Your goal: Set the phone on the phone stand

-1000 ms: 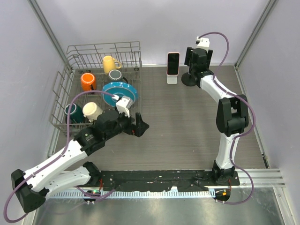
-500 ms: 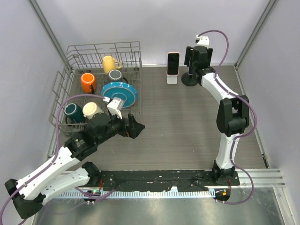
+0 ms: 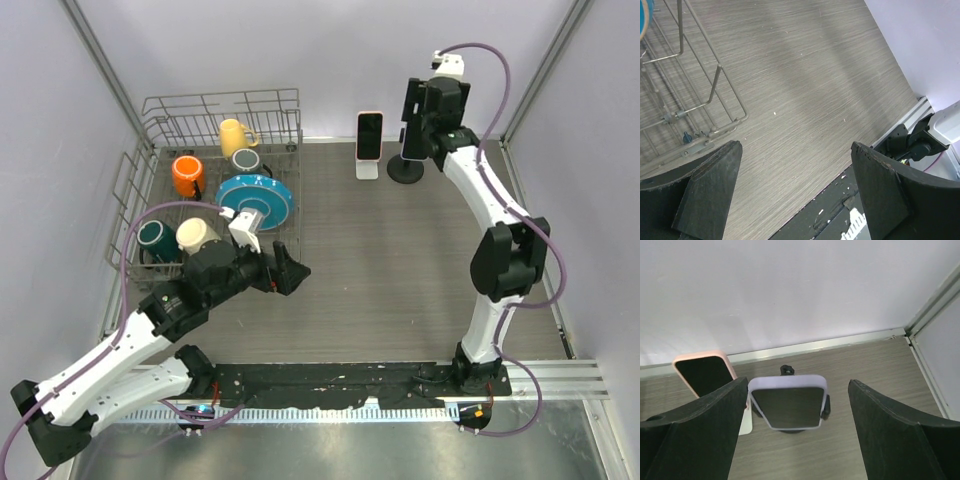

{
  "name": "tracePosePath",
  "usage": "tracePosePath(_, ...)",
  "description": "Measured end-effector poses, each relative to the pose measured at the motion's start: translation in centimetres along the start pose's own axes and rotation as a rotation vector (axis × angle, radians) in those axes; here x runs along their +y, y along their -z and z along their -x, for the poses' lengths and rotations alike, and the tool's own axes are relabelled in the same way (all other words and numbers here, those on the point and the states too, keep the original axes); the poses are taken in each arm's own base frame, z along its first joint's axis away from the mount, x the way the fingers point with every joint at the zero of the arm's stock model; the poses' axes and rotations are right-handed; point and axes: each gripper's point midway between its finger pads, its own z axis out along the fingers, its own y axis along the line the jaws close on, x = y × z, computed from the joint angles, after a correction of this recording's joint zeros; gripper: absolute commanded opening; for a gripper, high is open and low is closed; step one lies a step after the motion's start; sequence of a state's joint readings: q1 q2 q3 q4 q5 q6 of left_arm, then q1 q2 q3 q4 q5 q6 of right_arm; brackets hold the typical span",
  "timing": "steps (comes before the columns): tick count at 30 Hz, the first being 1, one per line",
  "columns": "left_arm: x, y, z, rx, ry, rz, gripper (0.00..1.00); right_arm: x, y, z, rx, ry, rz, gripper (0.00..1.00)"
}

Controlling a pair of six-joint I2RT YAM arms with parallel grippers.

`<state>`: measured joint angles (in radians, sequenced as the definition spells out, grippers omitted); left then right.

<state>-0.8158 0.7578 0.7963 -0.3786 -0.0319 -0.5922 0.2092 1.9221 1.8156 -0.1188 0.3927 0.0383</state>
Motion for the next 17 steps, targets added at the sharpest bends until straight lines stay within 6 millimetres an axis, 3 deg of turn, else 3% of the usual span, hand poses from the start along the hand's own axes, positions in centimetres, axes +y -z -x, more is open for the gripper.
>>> tracePosePath(4,-0.3,0.3,0.3,-0.011,0.015,-0.010,0.95,-1.3,4.6,3.1,0.007,-0.059,-0.003,0.87)
tracePosePath(7,-0.6,0.8,0.6,-0.027,0.035,-0.022,0.95,-2.2,9.8,4.7,-0.011,-0.116,0.032,0.87)
tracePosePath(13,-1.5,2.3,1.6,-0.074,0.086,-0.063,0.96,-1.8,21.3,2.1,0.003,-0.175,0.224,0.87)
tracePosePath(17,-2.1,3.9,2.5,-0.124,0.117,-0.100,0.96,-1.3,26.8,-0.9,0.031,-0.221,0.371,0.87)
